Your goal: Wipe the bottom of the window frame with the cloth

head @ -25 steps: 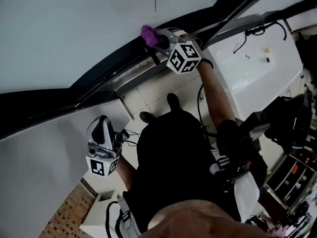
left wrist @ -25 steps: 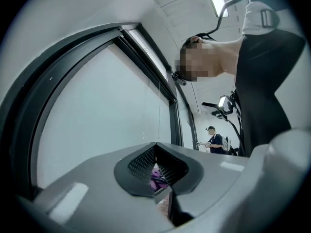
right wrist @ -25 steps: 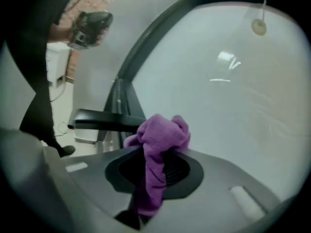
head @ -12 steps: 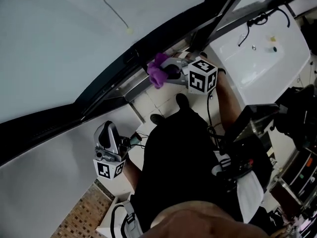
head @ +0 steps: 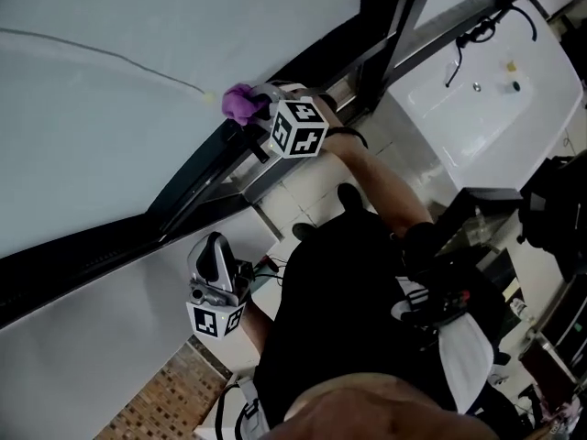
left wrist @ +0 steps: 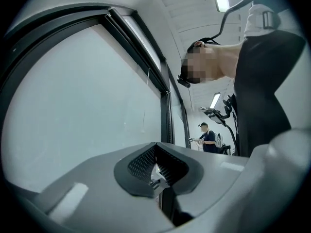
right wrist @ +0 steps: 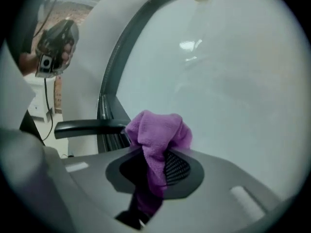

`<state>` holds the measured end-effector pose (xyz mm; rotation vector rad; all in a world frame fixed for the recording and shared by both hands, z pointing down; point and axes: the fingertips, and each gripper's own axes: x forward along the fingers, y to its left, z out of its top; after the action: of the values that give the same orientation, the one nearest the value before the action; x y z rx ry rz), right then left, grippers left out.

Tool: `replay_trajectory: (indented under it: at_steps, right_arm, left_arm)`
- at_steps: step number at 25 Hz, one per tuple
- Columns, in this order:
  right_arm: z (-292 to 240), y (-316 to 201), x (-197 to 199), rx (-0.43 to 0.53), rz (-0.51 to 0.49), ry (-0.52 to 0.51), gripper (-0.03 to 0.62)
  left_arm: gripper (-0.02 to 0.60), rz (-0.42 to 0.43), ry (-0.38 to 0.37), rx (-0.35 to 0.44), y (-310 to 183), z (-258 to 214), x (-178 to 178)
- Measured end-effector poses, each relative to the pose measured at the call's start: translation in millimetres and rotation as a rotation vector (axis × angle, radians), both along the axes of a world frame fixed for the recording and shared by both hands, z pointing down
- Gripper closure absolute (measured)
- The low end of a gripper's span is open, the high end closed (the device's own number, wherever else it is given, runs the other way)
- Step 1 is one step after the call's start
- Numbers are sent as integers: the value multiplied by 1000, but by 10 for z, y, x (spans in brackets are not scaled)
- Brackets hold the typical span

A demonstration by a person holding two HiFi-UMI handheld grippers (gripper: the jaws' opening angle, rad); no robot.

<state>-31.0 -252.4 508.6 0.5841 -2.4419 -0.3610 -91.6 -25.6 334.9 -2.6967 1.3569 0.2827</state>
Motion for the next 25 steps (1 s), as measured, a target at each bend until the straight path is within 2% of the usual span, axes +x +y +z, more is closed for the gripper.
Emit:
replay_trajectory:
  at_steps: [2,3,4,6,7,8,10,11,13,15,16,18,19,21,23,25]
  right_arm:
    - [57,-139,289,25,82,98,526]
    - [33,-166,324,38,97,90,525]
    - [-29,-115,226,15,63,11,523]
    - [-114,50,-64,-93,-36,-180,525]
    - [-92,45,-70,-111,-26,-186,523]
    - [-45,-36,49,-86,36,-122,523]
    - [14,-255,409,51,190,76,523]
    - [-2,-269,455,105,194,120,523]
    - [-48,-105,179,122,44,78,523]
    - [-7,-15,-84,85,-79,52,526]
    - [47,-41,-91,65,-96,79,526]
    - [179,-181,101,56,-77,201,525]
    - [204,-243,225,84,-63,264,524]
    - [125,-230,272,223,-77,335,523]
    - [31,-91,-24,346,-176,324,523]
    - [53,1,-313,348,-271,307,531]
  left_arm:
    - [578,-25,-8,-5,-32,0,94]
    - [578,-41,-4,-10,-40,14,113]
    - [578,-56,3,-16,-31,39,115]
    - [578,-84,11,-25,40,99,112]
    - [578,-95,10,-26,94,119,122]
    - [578,-106,7,-25,149,133,135]
    - [578,-127,6,-28,234,157,142]
    - [578,-137,12,-34,262,176,127]
    - [578,-154,27,-46,280,215,82]
    - [578,-155,28,-41,252,212,83]
    - [578,-147,19,-31,233,196,113]
    - [578,-126,-2,-10,172,168,177]
    - [578,-117,-5,-5,142,165,188]
    - [578,-106,5,-10,103,168,156]
    - [578,-98,22,-14,49,161,112]
    - [578,-83,33,-10,-7,148,131]
